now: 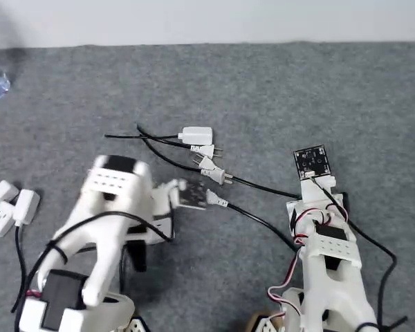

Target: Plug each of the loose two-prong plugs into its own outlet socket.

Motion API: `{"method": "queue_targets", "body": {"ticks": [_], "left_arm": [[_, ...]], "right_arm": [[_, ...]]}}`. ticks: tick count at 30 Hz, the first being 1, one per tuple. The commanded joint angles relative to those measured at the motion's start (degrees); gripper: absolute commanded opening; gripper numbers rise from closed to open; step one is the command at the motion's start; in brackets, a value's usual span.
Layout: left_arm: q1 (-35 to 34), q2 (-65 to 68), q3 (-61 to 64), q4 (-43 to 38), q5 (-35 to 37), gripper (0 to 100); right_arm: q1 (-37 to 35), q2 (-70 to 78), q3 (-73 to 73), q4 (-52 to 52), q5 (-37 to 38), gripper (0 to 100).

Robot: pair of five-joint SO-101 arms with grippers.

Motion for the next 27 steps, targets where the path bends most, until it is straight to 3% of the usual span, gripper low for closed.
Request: {"method": "queue_targets", "body": {"ticks": [1,8,19,27], "left_arm": [[7.12,-0.97,0.31,-7.56,9.41,33],[9.76,-0.35,-0.13,-13.63,16.26,33],[8.62,-0.35,5.23,-21.98,16.26,33],[6.86,1.41,5.14,-22.33,16.26,33]], "right_arm": [[-0.57,0.04,-0.35,-1.45,0.62,31.4],[-0.57,0.04,-0.35,-1.45,0.62,31.4],[-0.66,0.04,-0.35,-1.27,0.62,31.4],[-0.66,0.04,-0.35,-1.27,0.62,31.4]]}}
